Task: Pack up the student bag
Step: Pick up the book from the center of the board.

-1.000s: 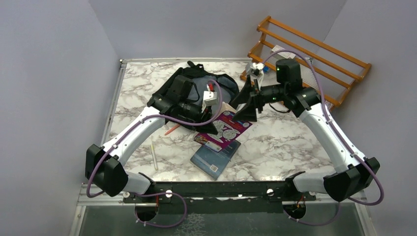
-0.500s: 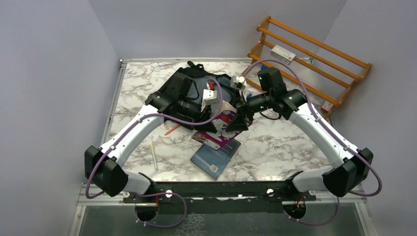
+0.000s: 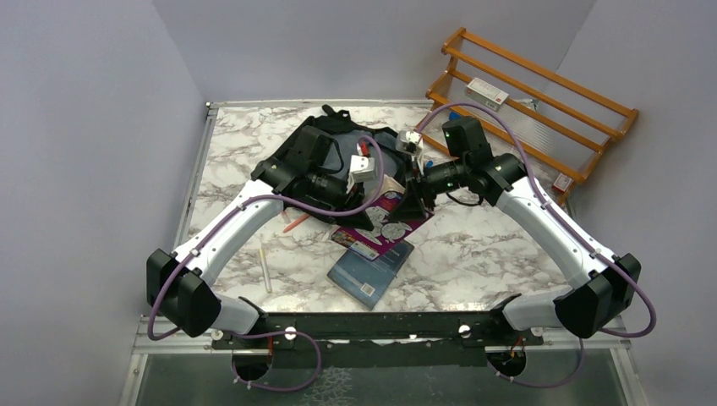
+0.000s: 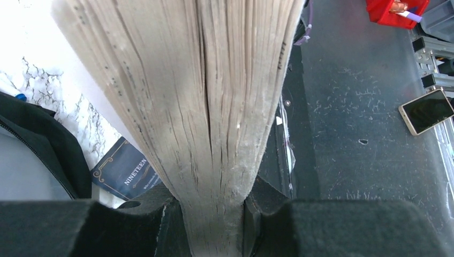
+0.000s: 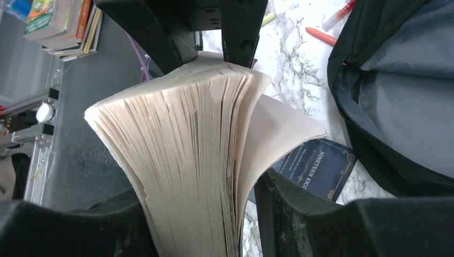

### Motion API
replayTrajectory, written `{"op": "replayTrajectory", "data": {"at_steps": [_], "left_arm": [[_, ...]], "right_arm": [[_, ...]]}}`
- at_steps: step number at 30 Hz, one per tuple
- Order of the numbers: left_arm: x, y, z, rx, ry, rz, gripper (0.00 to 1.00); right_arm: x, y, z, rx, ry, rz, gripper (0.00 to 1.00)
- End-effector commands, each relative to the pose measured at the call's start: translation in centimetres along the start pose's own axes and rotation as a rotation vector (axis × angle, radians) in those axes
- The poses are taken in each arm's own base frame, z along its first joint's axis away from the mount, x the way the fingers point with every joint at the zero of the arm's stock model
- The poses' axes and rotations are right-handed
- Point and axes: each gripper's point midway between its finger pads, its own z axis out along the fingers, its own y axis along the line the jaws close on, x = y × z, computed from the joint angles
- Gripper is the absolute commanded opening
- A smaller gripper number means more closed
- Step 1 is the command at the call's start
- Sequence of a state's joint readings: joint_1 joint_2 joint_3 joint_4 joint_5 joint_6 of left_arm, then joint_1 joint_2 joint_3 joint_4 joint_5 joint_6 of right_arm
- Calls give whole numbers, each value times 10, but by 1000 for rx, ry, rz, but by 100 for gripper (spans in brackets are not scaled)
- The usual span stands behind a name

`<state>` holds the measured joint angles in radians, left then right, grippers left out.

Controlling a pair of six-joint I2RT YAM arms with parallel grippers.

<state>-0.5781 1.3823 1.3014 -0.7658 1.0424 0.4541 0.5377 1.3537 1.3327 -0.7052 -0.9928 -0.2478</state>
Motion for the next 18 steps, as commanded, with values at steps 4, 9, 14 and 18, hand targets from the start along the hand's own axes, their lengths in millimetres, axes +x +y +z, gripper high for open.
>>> {"op": "replayTrajectory", "data": {"at_steps": [4, 9, 14, 18], "left_arm": [[-16, -9, 6, 59, -29, 62, 0], [-13, -8, 7, 49, -17, 61, 0], [-13, -1, 7, 23, -5, 47, 0], [-14, 7, 6, -23, 10, 39, 10]], "right_arm": [[-3, 9, -3, -10, -9, -33, 61], [-1, 12, -4, -17, -4, -33, 43], [1, 13, -5, -16, 1, -32, 11], [-3, 18, -9, 0, -22, -40, 1]]}}
